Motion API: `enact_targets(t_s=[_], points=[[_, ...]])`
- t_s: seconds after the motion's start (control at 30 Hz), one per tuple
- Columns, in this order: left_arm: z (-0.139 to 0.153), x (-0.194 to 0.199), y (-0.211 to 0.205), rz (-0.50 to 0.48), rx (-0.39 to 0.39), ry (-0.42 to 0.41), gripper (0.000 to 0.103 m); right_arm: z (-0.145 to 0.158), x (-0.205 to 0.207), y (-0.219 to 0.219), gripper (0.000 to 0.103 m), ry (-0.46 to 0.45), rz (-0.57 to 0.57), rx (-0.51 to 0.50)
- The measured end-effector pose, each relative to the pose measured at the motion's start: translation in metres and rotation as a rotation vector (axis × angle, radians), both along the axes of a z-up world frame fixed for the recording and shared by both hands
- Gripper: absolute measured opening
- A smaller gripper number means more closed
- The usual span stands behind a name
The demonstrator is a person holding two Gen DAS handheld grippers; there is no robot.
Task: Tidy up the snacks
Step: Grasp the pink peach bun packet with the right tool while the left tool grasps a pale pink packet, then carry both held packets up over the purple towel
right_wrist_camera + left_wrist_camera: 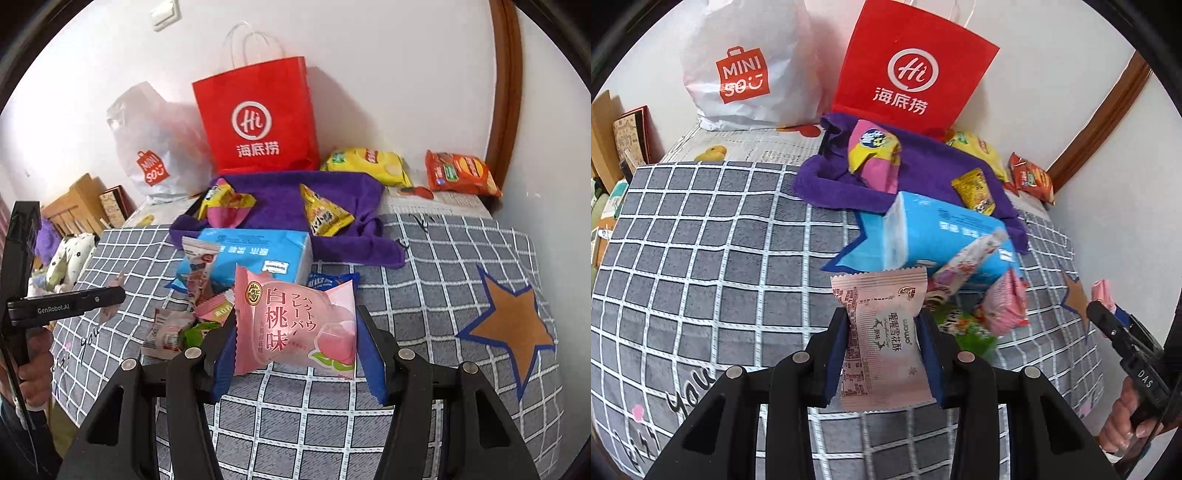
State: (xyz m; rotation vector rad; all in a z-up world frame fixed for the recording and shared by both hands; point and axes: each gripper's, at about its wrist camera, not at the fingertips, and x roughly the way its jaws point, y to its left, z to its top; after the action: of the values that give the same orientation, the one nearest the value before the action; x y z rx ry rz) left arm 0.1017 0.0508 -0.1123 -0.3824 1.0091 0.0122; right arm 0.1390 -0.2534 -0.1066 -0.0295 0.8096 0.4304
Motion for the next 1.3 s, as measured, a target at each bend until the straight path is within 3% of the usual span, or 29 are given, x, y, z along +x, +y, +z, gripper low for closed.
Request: enact_targets(t_s=[0.73, 1.0, 1.3], points=[[0.034, 0.005, -0.03, -0.007, 0.016, -0.057, 0.036, 0.021, 0.008, -0.006, 0.057, -0.041, 0.056, 0.031], [0.051, 0.009, -0.029, -0.064, 0.029, -0.085, 0.036, 0.028, 0.008, 0.003, 0.057, -0.055, 0.023, 0.048], [0.065, 0.039, -0.027, -0.155, 0.044, -0.113, 0.036, 0.038, 0.014, 0.023, 0.057, -0.078, -0.032, 0.044]])
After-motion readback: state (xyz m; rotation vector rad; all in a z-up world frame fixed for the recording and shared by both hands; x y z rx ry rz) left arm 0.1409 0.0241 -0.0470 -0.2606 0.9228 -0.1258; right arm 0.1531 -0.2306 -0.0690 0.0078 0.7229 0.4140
